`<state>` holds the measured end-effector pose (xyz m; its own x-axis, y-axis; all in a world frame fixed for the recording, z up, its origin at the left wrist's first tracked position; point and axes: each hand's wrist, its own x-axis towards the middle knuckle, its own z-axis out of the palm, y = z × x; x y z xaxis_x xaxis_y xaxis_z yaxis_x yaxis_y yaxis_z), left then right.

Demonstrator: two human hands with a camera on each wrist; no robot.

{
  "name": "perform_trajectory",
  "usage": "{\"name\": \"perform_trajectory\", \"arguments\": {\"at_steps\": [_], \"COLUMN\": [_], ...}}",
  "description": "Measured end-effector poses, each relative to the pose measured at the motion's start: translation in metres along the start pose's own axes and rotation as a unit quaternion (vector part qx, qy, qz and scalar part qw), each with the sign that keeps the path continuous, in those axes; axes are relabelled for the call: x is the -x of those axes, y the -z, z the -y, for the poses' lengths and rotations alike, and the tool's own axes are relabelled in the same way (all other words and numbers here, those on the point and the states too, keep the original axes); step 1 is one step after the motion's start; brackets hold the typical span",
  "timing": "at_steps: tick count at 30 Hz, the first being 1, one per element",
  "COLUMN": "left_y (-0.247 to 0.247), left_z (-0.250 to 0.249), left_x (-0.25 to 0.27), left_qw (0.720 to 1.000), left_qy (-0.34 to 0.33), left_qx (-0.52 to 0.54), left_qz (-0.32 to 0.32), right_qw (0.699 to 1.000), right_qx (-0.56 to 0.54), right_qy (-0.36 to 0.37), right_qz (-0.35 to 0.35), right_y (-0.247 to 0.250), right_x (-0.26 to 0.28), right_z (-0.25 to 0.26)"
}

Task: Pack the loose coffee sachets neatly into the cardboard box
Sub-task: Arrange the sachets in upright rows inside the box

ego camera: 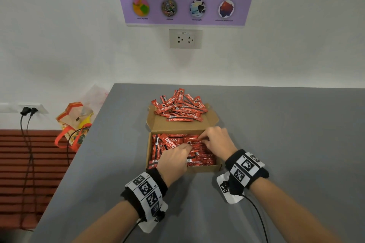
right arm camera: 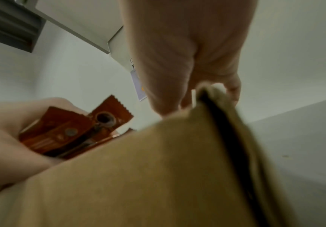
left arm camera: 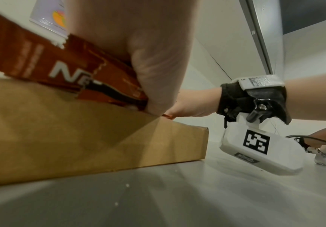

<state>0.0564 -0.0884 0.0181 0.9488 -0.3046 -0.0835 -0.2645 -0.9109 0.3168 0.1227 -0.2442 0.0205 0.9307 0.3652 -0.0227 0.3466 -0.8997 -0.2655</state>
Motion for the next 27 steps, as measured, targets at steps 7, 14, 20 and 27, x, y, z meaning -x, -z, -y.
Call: {"name": "perform_trajectory", "arguments": {"at_steps": [7,14,20,27], "left_y": [0.002,0.004,0.008,0.006], "left_z": [-0.004,-0.007,-0.005,0.001], "left_x": [0.003,0.0,-0.002,-0.004], "left_qw": [0.999,0.998,0.998,0.999], "left_qy": [0.008,0.004,-0.006,-0.015], "left_qx": [-0.044,-0.058,-0.044,-0.026], "left_qz": [0.005,0.021,0.035,0.044], "right_qw": [1.0,1.0,0.999,0.999], "right_qx": [0.009,0.007,-0.009,-0.006], "right_qy": [0.002,-0.007,-0.008,-0.006], "right_qz": [0.012,-0.029,-0.036,-0.051], "right_y": [-0.007,-0.009,-0.011,-0.014], "right_x": [0.001,0.001,0.005,0.016], "right_z": [0.0,0.0,-0.001,-0.003]}}
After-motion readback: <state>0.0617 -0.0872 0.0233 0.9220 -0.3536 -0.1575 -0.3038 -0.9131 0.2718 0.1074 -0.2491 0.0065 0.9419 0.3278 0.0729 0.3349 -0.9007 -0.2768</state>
